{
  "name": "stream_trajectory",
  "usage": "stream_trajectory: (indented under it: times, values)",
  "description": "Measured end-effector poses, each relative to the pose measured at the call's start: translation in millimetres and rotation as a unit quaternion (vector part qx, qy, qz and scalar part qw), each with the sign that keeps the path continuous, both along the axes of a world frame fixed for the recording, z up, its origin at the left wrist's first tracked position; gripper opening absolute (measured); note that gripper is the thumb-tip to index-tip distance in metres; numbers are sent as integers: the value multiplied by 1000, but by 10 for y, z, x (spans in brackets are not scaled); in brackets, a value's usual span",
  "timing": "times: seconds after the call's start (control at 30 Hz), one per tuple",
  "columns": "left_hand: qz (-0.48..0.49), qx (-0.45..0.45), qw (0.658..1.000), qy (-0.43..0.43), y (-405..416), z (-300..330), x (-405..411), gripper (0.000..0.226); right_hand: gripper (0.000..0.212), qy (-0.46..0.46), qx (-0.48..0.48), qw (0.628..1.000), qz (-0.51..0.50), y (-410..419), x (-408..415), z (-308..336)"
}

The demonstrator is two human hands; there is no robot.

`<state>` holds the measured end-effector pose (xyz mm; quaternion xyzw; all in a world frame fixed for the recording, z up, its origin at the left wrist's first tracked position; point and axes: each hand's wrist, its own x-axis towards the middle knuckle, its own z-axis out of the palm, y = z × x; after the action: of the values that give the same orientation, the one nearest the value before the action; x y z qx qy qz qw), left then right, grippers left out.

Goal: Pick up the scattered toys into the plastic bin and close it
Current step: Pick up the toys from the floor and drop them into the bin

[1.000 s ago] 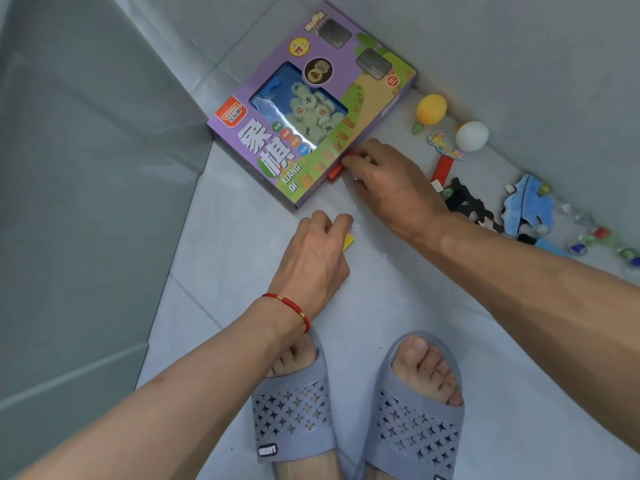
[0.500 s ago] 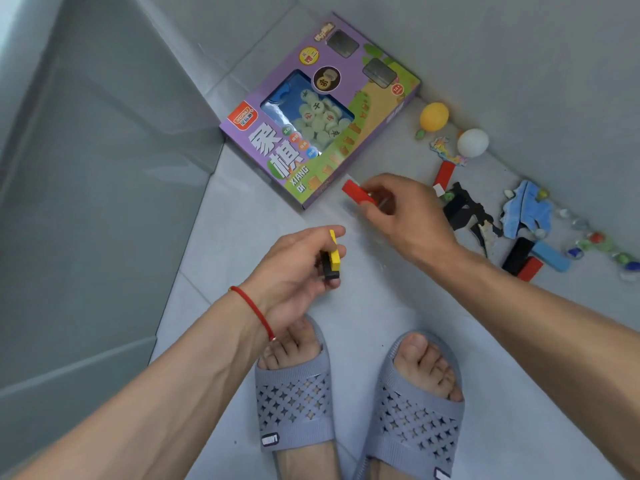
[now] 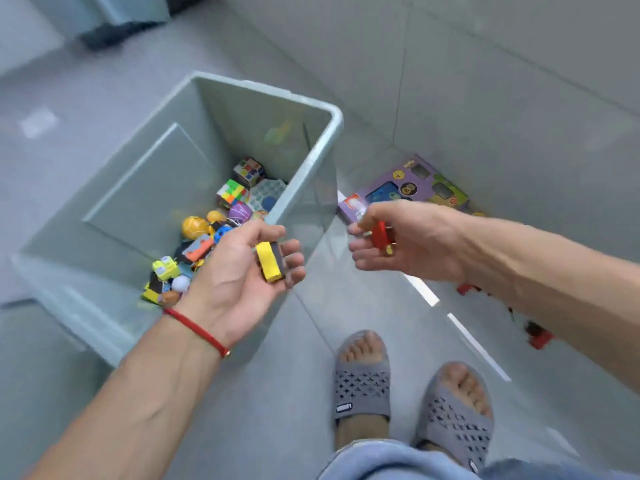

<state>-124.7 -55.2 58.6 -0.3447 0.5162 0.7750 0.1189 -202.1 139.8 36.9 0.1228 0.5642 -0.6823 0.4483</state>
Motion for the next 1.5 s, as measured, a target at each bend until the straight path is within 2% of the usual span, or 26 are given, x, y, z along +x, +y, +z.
stream_trajectory:
  times: [0.13, 0.23, 0.27, 0.37, 0.47, 0.57, 0.67, 0.73, 0.9, 1.0, 1.07, 1.17, 1.23, 1.3, 1.43, 1.5]
  values:
    - [113, -95, 987, 56, -612, 513, 80, 6, 27, 26, -74, 997, -21, -774, -152, 658]
    - [153, -130, 976, 80, -848, 730, 115, 23, 53, 47, -60, 997, -20, -970, -249, 880]
    - [160, -146, 972, 90, -848, 769, 126, 29, 55, 53, -49, 997, -21, -935, -261, 875]
    - [155, -189, 962, 121, -611, 731, 142, 56, 36, 76, 25, 996, -33, -572, -246, 660]
    - [63, -210, 967, 133, -160, 448, 106, 56, 29, 86, 142, 982, -93, 36, -202, 274]
    - [-67, -212, 968, 113, 356, 8, 51, 35, 38, 142, 334, 929, -77, 814, -62, -302]
    - [-161, -215, 961, 66, 825, -441, -9, 25, 26, 194, 496, 845, 41, 1420, 197, -842]
    - [-209, -217, 953, 26, 1089, -724, -71, 26, 24, 236, 554, 787, 131, 1670, 332, -1178]
    - [-268, -242, 931, -44, 1461, -1218, -242, 26, 51, 339, 590, 681, 270, 1830, 302, -1899]
    - [-276, -260, 923, -60, 1511, -1398, -305, 24, 61, 418, 593, 607, 325, 1746, 118, -2086]
    - [-281, -269, 919, -69, 1520, -1485, -334, 25, 60, 452, 592, 566, 354, 1706, -27, -2207]
    - [-290, -275, 913, -75, 1541, -1591, -392, 25, 36, 506, 598, 479, 396, 1645, -199, -2355]
    - [-294, -276, 912, -77, 1569, -1648, -435, 24, 36, 530, 590, 454, 406, 1639, -295, -2388]
    - [-293, -278, 912, -74, 1591, -1688, -467, 24, 39, 557, 564, 447, 414, 1652, -351, -2374]
    - [-286, -281, 913, -71, 1636, -1755, -514, 17, 50, 578, 532, 443, 432, 1641, -409, -2386]
    - [-269, -281, 919, -70, 1656, -1779, -539, 17, 43, 574, 539, 463, 407, 1592, -453, -2357]
